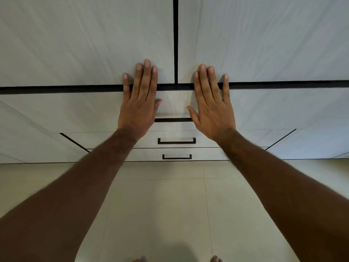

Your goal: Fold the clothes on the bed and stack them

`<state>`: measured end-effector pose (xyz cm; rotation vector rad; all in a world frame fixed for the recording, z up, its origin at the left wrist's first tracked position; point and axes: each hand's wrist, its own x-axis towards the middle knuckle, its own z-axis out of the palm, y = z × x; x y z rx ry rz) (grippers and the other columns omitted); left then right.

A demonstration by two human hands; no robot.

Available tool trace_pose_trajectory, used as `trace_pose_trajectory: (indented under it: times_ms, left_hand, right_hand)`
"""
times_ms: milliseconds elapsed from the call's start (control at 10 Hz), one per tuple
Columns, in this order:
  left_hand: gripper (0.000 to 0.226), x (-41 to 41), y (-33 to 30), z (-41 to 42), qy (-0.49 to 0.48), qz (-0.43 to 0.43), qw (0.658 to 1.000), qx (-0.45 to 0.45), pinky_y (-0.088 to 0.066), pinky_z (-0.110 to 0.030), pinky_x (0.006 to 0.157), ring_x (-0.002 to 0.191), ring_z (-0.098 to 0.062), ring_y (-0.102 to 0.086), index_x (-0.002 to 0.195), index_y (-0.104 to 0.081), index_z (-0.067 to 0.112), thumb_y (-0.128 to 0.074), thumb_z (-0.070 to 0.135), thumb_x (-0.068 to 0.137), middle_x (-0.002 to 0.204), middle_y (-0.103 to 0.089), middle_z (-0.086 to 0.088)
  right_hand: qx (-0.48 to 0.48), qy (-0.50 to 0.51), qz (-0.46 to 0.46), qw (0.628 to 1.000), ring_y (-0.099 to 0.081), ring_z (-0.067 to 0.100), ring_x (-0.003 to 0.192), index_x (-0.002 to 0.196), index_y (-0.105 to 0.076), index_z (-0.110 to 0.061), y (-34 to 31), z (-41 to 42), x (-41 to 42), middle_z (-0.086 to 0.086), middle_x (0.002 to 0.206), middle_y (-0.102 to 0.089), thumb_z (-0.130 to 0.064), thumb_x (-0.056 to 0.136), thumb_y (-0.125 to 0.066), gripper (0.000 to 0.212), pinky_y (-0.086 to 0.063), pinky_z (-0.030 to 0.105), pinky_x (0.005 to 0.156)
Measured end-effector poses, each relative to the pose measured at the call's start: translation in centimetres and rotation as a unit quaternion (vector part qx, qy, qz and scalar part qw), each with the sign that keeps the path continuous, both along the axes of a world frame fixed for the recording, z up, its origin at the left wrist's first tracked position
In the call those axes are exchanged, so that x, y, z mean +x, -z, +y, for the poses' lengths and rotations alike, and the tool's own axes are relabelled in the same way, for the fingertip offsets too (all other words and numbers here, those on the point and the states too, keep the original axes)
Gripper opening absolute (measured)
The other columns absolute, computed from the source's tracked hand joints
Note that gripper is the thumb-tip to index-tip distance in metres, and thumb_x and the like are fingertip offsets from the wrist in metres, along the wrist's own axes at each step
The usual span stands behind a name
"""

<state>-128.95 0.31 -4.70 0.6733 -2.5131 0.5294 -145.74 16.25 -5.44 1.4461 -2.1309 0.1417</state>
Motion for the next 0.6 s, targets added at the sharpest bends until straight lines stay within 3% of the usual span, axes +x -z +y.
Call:
trace_pose_trajectory:
  times_ms: [200,300,400,600]
  left_hand:
    - [0.103,-0.8,1.1,-0.8,-0.038,-0.041,0.998,-0.037,-0.007,-0.063,0.119,0.152,-0.041,-0.009,0.155,0.011,0.000,-0.055,0.052,0.095,0.163,-0.002,-0.024]
    - [0.116,-1.0,1.4,-0.5,-0.062,-0.077,0.995,-0.033,-0.003,-0.066,0.115,0.151,-0.044,-0.009,0.151,0.019,-0.002,-0.065,0.050,0.088,0.160,0.007,-0.024]
    - [0.116,-1.3,1.0,0.0,-0.064,-0.074,0.995,0.006,0.001,-0.066,0.116,0.151,-0.043,-0.002,0.150,0.025,0.000,-0.069,0.027,0.087,0.161,0.012,-0.023]
    - [0.095,1.3,-2.7,3.1,-0.026,-0.069,0.997,0.019,-0.009,-0.065,0.119,0.154,-0.033,0.008,0.157,0.012,0.005,-0.050,0.042,0.096,0.166,0.011,-0.016]
  right_hand:
    - [0.018,0.006,0.037,0.999,0.001,0.035,0.155,0.158,0.010,-0.005,1.2,-0.6,-0.9,0.018,0.168,0.003,-0.063,0.101,-0.033,0.092,0.004,0.059,0.122]
    - [0.057,0.020,0.029,0.998,0.014,0.036,0.152,0.154,0.023,-0.008,1.4,-1.0,-1.1,0.017,0.166,0.014,-0.073,0.096,-0.029,0.102,0.019,0.059,0.116]
    - [0.078,0.031,0.015,0.996,0.023,0.036,0.149,0.154,0.025,-0.008,1.2,-1.2,-0.9,0.017,0.163,0.023,-0.077,0.093,-0.028,0.106,0.021,0.060,0.115]
    - [0.034,-0.014,-0.009,0.999,0.004,0.032,0.156,0.160,0.002,-0.006,-2.1,2.3,1.4,0.016,0.168,0.004,-0.066,0.101,-0.029,0.090,-0.006,0.057,0.124]
